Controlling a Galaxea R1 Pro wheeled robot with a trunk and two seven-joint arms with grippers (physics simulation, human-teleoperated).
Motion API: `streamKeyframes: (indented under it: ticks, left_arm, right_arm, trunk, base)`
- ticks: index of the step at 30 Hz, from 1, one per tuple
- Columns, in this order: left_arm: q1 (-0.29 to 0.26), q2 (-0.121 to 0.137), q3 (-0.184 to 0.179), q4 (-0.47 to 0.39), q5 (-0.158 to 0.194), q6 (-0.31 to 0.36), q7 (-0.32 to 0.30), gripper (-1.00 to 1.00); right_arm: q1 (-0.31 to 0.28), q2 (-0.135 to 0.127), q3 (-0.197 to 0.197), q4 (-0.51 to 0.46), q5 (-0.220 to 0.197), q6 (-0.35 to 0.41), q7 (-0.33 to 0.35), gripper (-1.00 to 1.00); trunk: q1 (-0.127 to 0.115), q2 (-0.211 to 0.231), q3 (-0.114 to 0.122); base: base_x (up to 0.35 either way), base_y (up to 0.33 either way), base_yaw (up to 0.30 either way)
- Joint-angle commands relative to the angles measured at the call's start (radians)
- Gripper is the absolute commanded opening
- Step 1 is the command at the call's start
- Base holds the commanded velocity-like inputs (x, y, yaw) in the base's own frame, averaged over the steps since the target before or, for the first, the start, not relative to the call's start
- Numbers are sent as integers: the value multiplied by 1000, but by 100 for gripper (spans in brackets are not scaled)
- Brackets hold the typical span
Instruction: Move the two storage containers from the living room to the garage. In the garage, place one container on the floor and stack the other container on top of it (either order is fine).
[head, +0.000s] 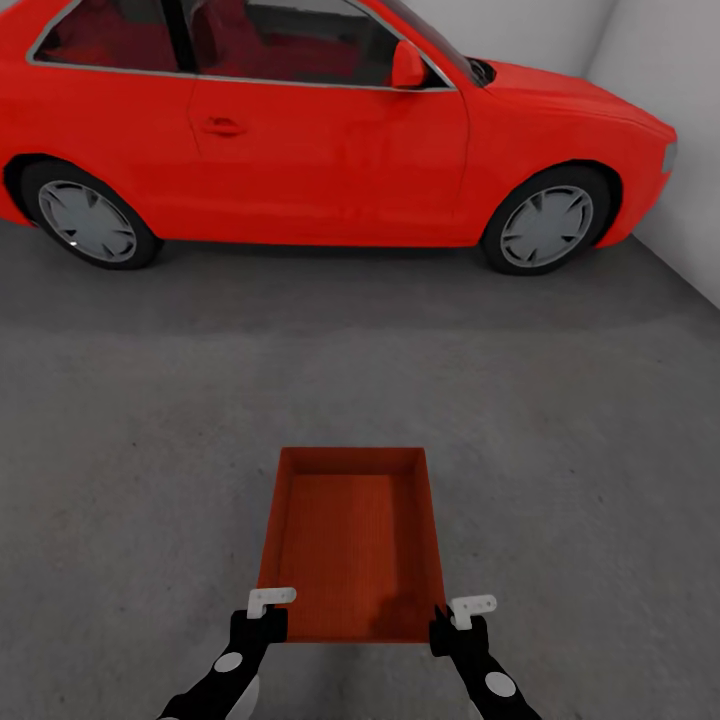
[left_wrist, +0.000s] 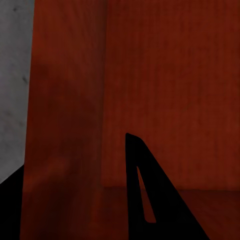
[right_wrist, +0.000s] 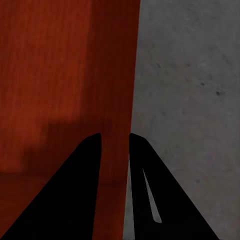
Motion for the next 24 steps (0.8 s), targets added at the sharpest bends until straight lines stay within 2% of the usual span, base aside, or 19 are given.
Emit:
streamKeyframes:
  ticks: [1, 16, 24]
  left_arm:
    - [-1, 12, 21, -2, -4, -4, 52, -100]
    - [-1, 12, 21, -2, -4, -4, 52, -100]
    - [-1, 12, 21, -2, -4, -4, 51, -100]
  right_arm:
    - [-1, -1, 10, 1, -10, -3, 27, -100]
    - [-1, -1, 10, 1, -10, -3, 27, -100]
    - [-1, -1, 10, 2, -9, -3, 28, -100]
  trunk:
    - [4, -8, -4]
    - [61, -113, -51]
    - [61, -113, -51]
  base:
    - [0, 0, 0]
    - [0, 0, 0]
    - [0, 0, 0]
